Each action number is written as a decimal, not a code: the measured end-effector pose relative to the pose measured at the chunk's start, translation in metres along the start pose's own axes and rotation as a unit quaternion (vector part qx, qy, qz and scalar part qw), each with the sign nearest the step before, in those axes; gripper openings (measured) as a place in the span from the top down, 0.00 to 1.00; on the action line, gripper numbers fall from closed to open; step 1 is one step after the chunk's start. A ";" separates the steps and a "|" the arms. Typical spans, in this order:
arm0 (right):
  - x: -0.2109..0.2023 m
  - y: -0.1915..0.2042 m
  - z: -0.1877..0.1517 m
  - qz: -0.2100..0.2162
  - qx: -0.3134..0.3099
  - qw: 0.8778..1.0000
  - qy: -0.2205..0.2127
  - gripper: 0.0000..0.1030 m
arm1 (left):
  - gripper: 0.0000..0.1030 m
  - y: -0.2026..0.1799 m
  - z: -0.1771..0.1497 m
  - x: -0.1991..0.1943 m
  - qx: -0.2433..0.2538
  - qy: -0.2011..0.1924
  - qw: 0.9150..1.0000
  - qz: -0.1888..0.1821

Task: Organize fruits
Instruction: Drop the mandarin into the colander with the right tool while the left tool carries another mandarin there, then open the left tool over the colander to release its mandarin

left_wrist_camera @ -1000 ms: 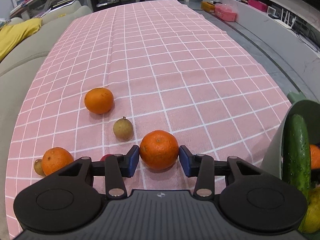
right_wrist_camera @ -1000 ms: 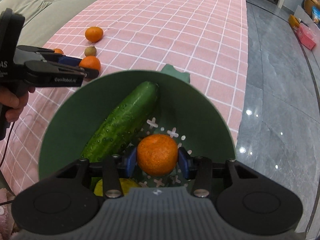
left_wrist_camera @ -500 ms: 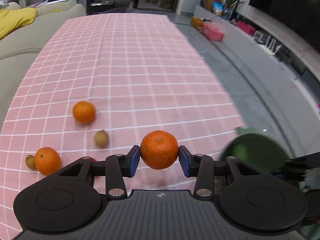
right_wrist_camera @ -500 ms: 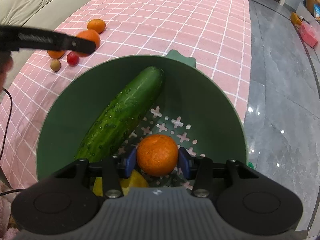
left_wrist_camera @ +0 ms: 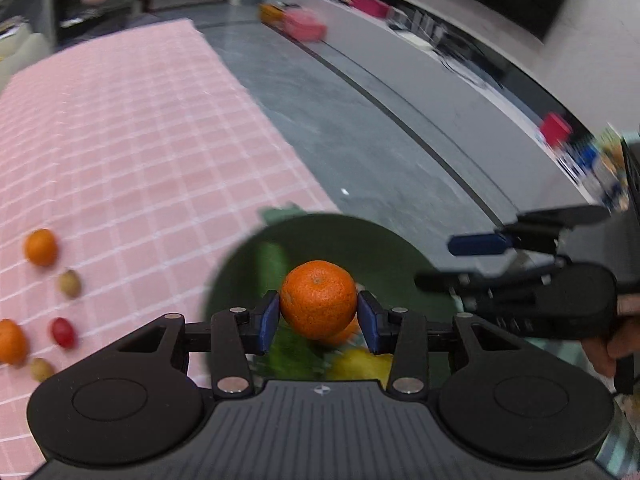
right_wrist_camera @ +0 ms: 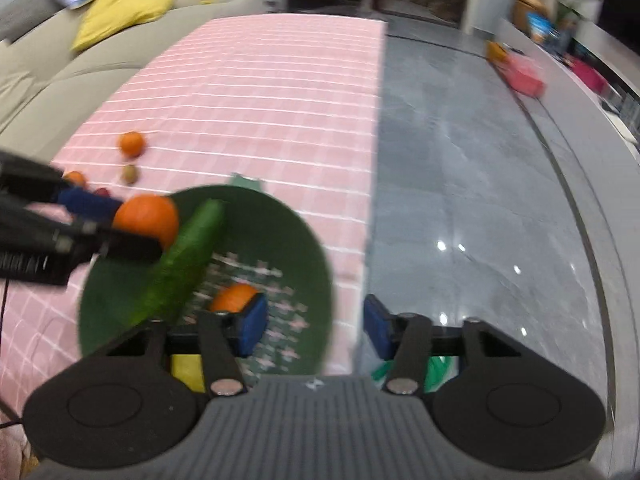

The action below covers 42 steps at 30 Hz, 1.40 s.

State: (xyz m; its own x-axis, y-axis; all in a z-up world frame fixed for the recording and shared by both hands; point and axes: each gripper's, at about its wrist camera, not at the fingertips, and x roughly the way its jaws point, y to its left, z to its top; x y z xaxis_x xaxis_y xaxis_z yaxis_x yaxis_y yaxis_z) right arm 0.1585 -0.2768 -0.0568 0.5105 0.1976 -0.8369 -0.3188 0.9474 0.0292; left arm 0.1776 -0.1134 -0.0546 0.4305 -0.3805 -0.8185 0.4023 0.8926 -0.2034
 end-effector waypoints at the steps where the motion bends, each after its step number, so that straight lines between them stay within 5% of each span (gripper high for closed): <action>1: 0.001 -0.005 -0.003 -0.003 0.009 1.000 0.005 0.66 | 0.54 -0.006 -0.001 0.007 0.006 0.008 1.000 -0.007; 3: 0.005 -0.010 -0.008 0.000 0.021 1.000 0.016 0.81 | 0.54 -0.013 -0.003 0.018 0.008 0.018 1.000 -0.019; 7: 0.008 -0.012 -0.014 0.011 0.037 0.999 0.024 0.87 | 0.54 -0.020 -0.004 0.040 0.006 0.040 0.999 -0.037; 14: 0.011 -0.014 -0.021 0.020 0.062 0.998 0.022 0.88 | 0.54 -0.036 -0.001 0.064 0.049 0.070 0.996 -0.031; 18: 0.010 -0.019 -0.022 0.028 0.077 0.996 0.021 0.89 | 0.53 -0.030 0.000 0.068 0.030 0.079 0.995 -0.048; 30: 0.006 -0.014 -0.024 0.022 0.074 0.997 0.025 0.88 | 0.41 -0.018 -0.013 0.038 0.010 0.045 0.997 -0.059; 42: -0.025 0.026 0.002 0.053 0.046 0.997 -0.032 0.83 | 0.41 0.028 -0.023 -0.048 -0.035 -0.032 0.997 0.068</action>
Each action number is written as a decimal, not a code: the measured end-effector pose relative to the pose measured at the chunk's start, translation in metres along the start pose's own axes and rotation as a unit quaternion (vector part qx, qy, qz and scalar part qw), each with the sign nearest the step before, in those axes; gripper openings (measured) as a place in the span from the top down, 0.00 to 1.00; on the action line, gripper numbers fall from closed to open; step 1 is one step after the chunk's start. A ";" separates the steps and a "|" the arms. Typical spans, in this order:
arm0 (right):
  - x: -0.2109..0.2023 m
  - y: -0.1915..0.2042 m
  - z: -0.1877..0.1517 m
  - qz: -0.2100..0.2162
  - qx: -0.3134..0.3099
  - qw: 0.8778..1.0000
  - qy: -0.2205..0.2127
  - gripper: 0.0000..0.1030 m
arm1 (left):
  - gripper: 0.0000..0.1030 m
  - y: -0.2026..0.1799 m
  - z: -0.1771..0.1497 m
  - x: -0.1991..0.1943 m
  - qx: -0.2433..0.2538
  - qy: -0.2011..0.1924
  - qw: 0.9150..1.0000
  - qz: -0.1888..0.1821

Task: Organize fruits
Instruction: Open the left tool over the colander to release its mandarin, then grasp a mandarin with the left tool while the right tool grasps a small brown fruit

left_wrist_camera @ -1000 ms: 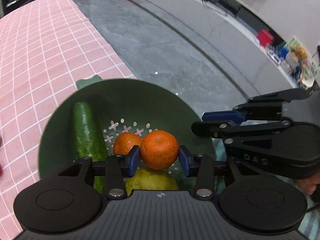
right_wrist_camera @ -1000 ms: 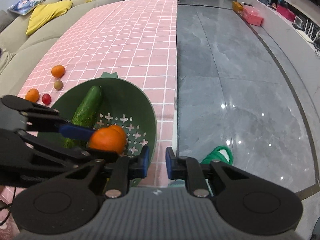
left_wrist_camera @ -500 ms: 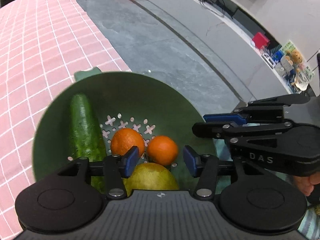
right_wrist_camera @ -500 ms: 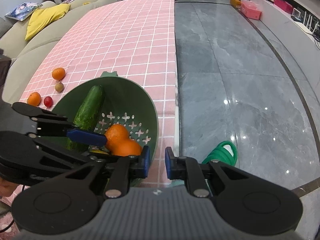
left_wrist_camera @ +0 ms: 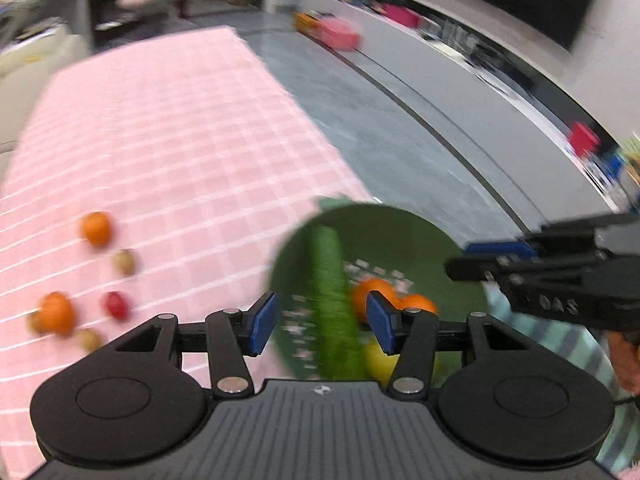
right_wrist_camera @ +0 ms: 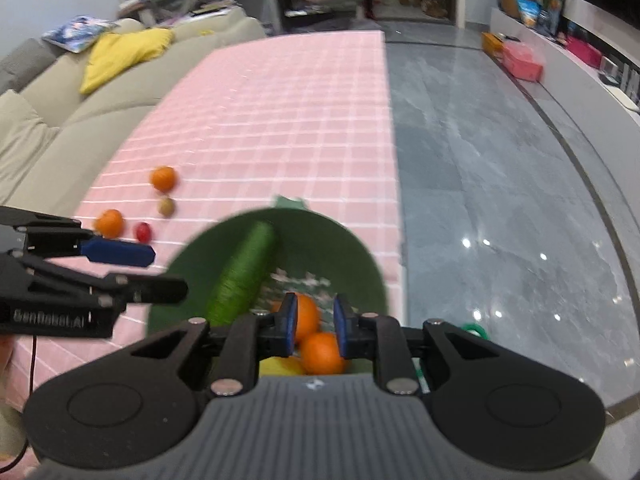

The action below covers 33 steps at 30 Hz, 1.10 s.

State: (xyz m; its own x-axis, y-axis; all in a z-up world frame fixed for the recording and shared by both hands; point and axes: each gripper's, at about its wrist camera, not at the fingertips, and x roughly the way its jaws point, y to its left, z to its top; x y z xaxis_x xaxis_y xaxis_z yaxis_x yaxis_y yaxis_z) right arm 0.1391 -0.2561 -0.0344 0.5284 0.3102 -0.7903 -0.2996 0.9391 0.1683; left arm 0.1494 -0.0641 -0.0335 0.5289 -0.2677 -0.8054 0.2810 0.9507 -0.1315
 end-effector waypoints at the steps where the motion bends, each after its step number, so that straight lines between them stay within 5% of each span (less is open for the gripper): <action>1: 0.000 0.006 0.003 0.008 -0.002 1.000 -0.002 0.80 | 0.41 0.007 0.000 -0.005 -0.011 -0.007 1.000 0.010; 17: 0.031 0.119 0.027 0.083 -0.060 0.995 0.009 0.66 | 0.40 0.108 -0.027 -0.052 -0.121 -0.050 0.978 0.159; 33: 0.110 0.189 0.061 0.058 -0.106 0.993 0.009 0.63 | 0.39 0.190 -0.059 -0.040 -0.216 -0.100 0.956 0.171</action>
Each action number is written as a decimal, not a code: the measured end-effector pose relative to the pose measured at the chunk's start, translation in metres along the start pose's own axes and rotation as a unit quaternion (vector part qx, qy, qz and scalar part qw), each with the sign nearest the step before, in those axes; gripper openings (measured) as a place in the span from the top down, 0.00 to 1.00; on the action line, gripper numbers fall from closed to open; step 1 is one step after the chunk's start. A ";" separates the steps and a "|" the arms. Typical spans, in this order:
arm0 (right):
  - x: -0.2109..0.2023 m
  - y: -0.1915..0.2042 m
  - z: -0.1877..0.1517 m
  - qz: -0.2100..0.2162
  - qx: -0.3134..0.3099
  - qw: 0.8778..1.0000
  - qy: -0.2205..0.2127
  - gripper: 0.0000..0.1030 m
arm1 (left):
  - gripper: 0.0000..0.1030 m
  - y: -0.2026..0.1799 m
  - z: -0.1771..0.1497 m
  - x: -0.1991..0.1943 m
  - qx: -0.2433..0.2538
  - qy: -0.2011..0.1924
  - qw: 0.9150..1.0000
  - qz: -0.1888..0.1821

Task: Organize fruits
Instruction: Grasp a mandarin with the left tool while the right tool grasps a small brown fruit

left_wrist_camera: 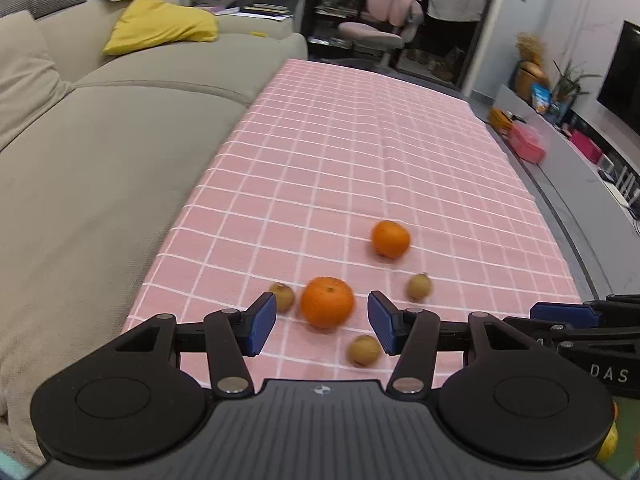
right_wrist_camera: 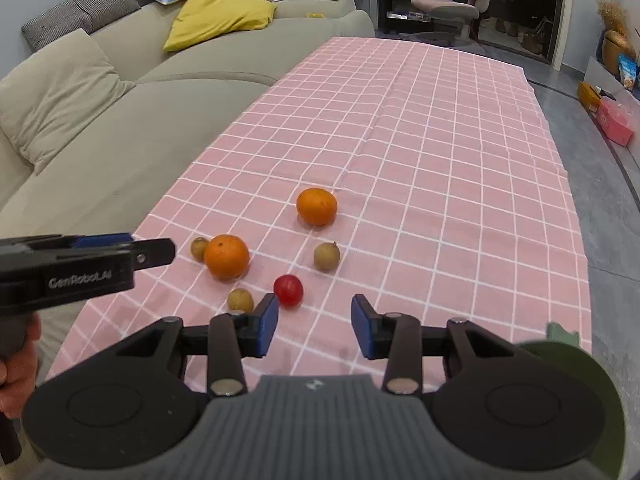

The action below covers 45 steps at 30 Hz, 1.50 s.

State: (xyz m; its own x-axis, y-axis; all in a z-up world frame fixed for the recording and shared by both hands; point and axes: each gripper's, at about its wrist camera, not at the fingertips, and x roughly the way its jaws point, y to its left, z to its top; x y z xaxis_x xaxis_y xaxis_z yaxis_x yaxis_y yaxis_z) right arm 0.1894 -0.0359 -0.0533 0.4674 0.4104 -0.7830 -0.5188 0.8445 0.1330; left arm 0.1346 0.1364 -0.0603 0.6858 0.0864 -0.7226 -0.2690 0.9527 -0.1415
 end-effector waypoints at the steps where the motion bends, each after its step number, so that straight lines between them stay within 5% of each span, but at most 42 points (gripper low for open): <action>1: 0.006 0.001 0.002 -0.001 -0.001 1.000 0.001 0.64 | 0.39 0.003 0.000 0.003 -0.005 -0.002 1.000 -0.001; 22: 0.111 -0.017 0.025 0.014 0.029 0.999 0.032 0.72 | 0.36 -0.009 -0.010 0.067 0.021 0.016 1.000 0.003; 32: 0.133 -0.024 0.030 0.019 0.038 0.998 0.037 0.73 | 0.36 -0.022 -0.014 0.079 0.059 0.017 0.998 0.026; 36: 0.139 -0.022 0.032 0.018 0.036 0.998 0.042 0.78 | 0.47 -0.025 -0.014 0.082 0.064 0.020 0.997 0.033; 45: 0.131 -0.022 0.032 0.020 0.032 0.999 0.037 0.79 | 0.50 -0.024 -0.009 0.077 0.059 0.019 0.997 0.041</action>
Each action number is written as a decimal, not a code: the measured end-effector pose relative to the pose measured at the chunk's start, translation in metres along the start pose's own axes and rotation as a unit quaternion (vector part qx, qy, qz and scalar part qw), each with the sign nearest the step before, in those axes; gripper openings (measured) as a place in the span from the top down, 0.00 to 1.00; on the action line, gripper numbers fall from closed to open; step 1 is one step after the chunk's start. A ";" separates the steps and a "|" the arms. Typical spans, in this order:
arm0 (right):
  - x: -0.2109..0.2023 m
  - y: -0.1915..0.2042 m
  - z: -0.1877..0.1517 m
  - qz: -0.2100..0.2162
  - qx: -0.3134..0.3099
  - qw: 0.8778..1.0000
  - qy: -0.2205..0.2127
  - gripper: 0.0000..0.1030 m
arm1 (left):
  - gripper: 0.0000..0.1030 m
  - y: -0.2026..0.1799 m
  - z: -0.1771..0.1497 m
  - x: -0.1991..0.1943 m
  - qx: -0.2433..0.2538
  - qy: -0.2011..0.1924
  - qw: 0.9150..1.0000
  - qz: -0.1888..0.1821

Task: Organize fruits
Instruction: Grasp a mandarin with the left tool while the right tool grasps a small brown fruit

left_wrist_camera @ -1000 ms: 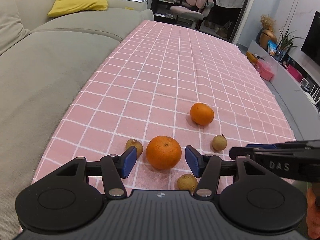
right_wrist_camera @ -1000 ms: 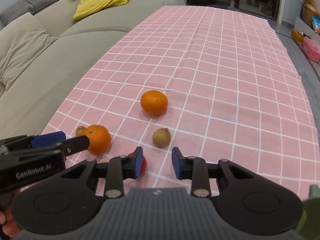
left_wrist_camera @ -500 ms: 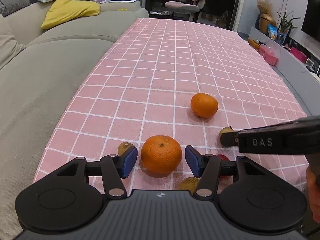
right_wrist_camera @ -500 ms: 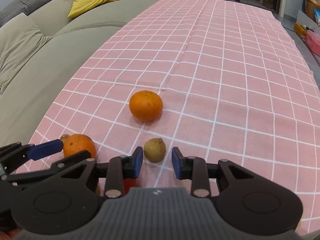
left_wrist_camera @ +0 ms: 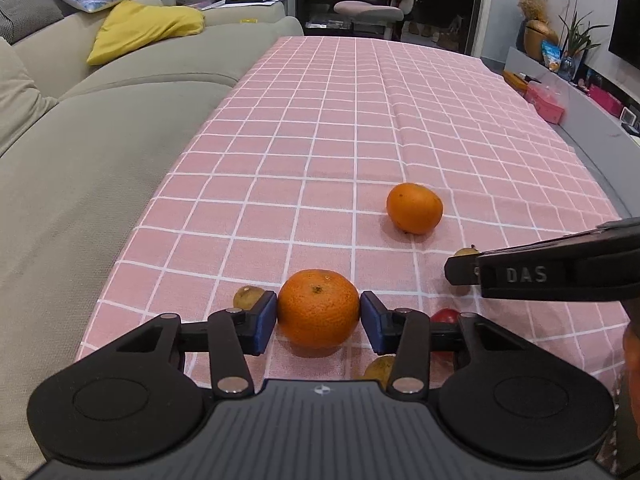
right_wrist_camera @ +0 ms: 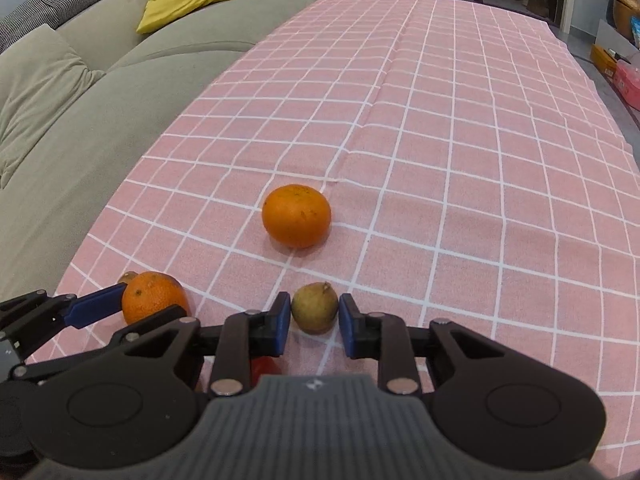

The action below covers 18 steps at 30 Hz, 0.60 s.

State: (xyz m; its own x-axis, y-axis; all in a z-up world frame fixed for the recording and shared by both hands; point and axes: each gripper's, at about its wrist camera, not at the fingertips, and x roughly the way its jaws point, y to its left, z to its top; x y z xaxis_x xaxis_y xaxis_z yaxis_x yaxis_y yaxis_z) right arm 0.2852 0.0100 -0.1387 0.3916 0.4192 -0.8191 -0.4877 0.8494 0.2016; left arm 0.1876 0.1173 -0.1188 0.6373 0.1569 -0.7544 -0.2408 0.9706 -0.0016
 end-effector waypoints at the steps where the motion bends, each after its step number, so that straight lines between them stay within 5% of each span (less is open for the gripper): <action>1: -0.004 0.001 0.000 0.001 -0.001 1.000 -0.004 0.79 | 0.50 0.000 0.002 -0.003 -0.004 -0.002 1.000 -0.001; 7: -0.043 0.003 -0.003 0.013 0.003 0.999 -0.029 0.79 | 0.51 -0.002 0.015 -0.029 -0.018 -0.017 1.000 -0.007; 18: -0.143 0.000 -0.040 0.029 -0.001 0.997 -0.067 0.79 | 0.51 -0.032 0.020 -0.096 -0.008 -0.015 0.997 -0.078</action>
State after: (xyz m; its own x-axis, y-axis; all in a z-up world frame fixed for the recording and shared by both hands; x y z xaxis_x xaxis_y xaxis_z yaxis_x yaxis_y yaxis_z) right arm 0.1983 -0.0627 -0.0432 0.4626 0.5068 -0.7274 -0.5146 0.8216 0.2451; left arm 0.1489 0.0748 -0.0332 0.6890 0.0098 -0.7247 -0.1490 0.9805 -0.1285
